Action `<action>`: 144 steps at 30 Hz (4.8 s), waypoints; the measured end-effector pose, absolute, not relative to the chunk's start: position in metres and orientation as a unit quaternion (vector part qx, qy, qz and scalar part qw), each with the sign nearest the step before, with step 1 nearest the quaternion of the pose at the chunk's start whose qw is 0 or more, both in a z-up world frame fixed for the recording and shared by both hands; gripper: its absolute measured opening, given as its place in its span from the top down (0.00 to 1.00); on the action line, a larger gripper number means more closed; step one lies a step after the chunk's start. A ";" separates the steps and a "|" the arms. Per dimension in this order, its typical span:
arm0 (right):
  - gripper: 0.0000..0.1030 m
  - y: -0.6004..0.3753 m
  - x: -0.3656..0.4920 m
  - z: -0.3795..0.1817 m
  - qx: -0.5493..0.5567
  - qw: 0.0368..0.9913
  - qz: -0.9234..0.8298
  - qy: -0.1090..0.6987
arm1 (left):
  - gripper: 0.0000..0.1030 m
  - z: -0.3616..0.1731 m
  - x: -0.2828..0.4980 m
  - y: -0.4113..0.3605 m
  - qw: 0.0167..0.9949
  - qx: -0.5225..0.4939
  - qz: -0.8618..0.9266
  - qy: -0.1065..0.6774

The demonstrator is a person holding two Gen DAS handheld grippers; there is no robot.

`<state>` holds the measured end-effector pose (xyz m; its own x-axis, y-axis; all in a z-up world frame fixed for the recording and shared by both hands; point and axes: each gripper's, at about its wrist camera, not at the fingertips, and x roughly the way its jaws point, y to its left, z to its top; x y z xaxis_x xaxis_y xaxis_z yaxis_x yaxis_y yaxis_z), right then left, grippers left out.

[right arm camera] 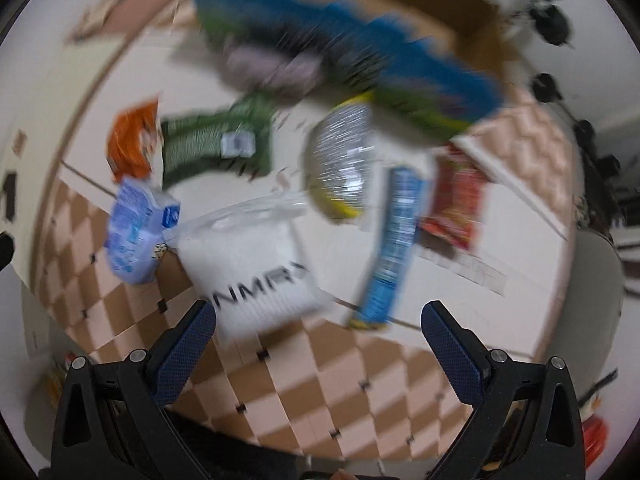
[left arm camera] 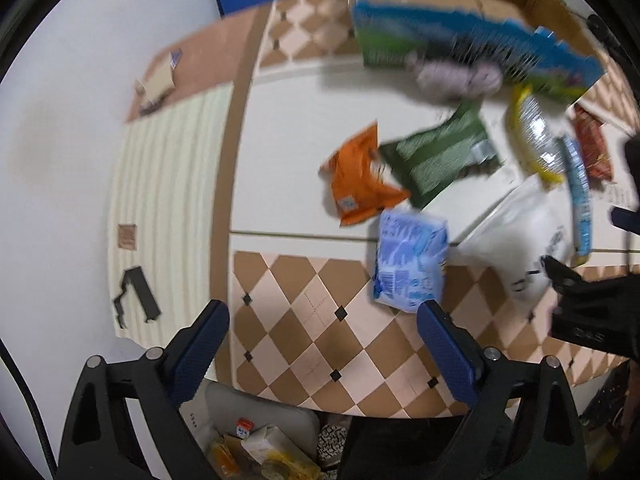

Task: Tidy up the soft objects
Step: 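Grasp wipes pack with left gripper while right gripper grasps white ONMAX bag, then carry wipes pack into box with left gripper while right gripper drops ONMAX bag in, then grasp green snack bag with left gripper while right gripper grasps red snack bag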

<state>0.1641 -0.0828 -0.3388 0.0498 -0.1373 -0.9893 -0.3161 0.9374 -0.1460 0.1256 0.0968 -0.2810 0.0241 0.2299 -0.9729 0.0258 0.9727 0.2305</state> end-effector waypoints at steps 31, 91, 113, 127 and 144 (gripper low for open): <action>0.00 -0.121 0.180 -0.415 0.079 0.619 0.023 0.781 | 0.30 -0.432 0.171 0.086 0.625 0.035 -0.032 0.779; 0.29 -0.214 0.530 -0.355 0.140 0.685 -0.038 0.714 | 0.63 -0.362 0.558 -0.032 0.627 -0.046 -0.157 0.762; 0.00 -0.185 0.528 -0.310 0.043 0.704 -0.022 0.709 | 0.02 -0.264 0.523 0.004 0.719 -0.007 -0.087 0.689; 0.00 -0.174 0.371 -0.223 0.073 0.754 -0.001 0.653 | 0.02 -0.214 0.349 0.054 0.793 0.112 -0.094 0.591; 0.00 -0.278 0.281 -0.342 0.117 0.677 -0.133 0.714 | 0.23 -0.395 0.266 -0.008 0.631 0.289 -0.171 0.700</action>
